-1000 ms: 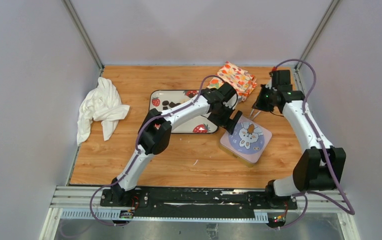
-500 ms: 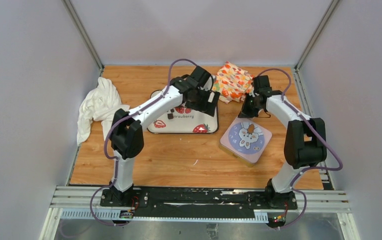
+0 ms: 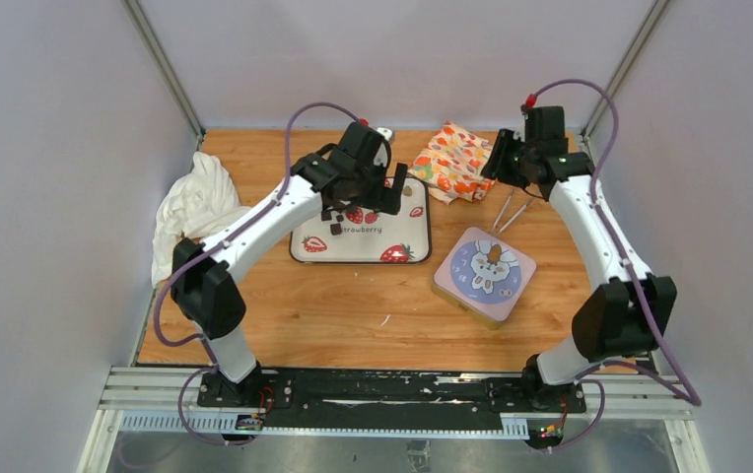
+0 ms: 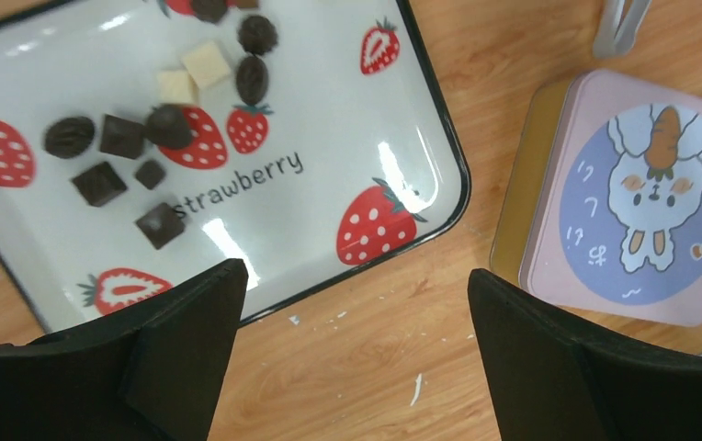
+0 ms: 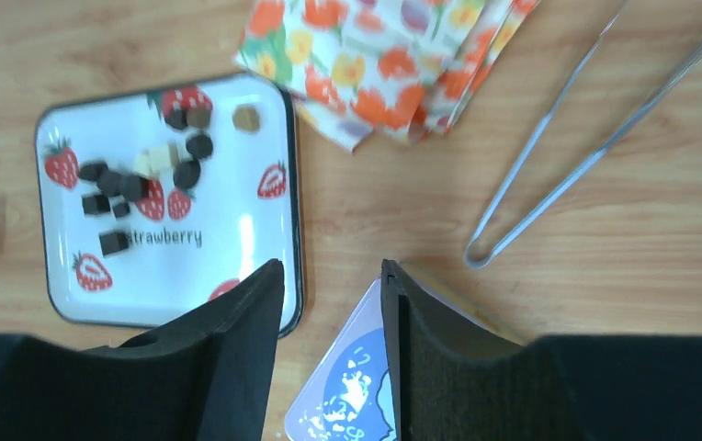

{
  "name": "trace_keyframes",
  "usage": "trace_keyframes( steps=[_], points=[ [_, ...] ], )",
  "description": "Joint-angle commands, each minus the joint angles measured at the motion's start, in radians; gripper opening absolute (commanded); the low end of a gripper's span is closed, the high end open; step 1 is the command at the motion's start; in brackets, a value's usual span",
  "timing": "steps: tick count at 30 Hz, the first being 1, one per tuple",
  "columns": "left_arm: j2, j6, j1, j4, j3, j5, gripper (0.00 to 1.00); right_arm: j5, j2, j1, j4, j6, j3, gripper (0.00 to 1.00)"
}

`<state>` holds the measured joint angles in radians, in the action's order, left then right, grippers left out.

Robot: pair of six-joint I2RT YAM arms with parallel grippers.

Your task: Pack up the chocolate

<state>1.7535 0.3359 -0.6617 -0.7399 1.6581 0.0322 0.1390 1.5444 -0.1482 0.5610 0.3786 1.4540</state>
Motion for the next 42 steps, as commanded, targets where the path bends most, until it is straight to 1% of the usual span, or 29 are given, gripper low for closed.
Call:
trace_keyframes(
  steps=[1, 3, 5, 8, 14, 22, 25, 26, 28, 30, 32, 34, 36, 40, 42],
  points=[
    [-0.100, -0.021, 0.021, 0.035, 0.001, 0.138, 0.96, -0.169, -0.113, -0.013, 0.004, -0.054, 0.069, 0.49],
    [-0.129, -0.032, 0.025, 0.029, 0.008, 0.196, 0.97, -0.241, -0.162, -0.011, -0.043, -0.069, 0.053, 0.51],
    [-0.153, -0.040, 0.025, 0.028, 0.013, 0.257, 0.97, -0.300, -0.211, -0.011, -0.086, -0.073, 0.025, 0.59],
    [-0.184, -0.048, 0.025, 0.025, 0.020, 0.333, 0.98, -0.359, -0.261, -0.010, -0.131, -0.084, -0.016, 0.64],
    [-0.230, -0.057, 0.025, 0.026, 0.009, 0.450, 0.99, -0.380, -0.272, -0.008, -0.133, -0.081, -0.037, 0.64],
    [-0.316, -0.067, 0.025, 0.055, -0.028, 0.548, 1.00, -0.386, -0.276, -0.007, -0.132, -0.070, -0.031, 0.65],
    [-0.340, -0.176, 0.027, 0.085, -0.032, 0.662, 1.00, -0.391, -0.287, -0.007, -0.132, -0.069, -0.031, 0.65],
    [-0.336, -0.212, 0.031, 0.083, -0.016, 0.709, 1.00, -0.393, -0.294, -0.007, -0.131, -0.072, -0.030, 0.65],
    [-0.318, -0.261, 0.045, 0.045, 0.030, 0.746, 1.00, -0.405, -0.303, -0.006, -0.132, -0.077, -0.034, 0.65],
    [-0.296, -0.273, 0.061, -0.005, 0.075, 0.733, 1.00, -0.418, -0.311, -0.006, -0.130, -0.080, -0.041, 0.65],
    [-0.265, -0.221, 0.101, -0.080, 0.133, 0.674, 1.00, -0.427, -0.316, 0.000, -0.127, -0.076, -0.044, 0.65],
    [-0.243, -0.159, 0.167, -0.124, 0.165, 0.590, 1.00, -0.428, -0.319, 0.010, -0.115, -0.067, -0.044, 0.66],
    [-0.237, -0.117, 0.223, -0.137, 0.171, 0.499, 1.00, -0.426, -0.322, 0.022, -0.108, -0.060, -0.044, 0.66],
    [-0.243, -0.043, 0.383, -0.153, 0.171, 0.309, 1.00, -0.401, -0.327, 0.067, -0.087, -0.057, -0.034, 0.67],
    [-0.256, -0.024, 0.439, -0.152, 0.164, 0.256, 1.00, -0.373, -0.332, 0.118, -0.079, -0.043, -0.033, 0.67]
  ],
)
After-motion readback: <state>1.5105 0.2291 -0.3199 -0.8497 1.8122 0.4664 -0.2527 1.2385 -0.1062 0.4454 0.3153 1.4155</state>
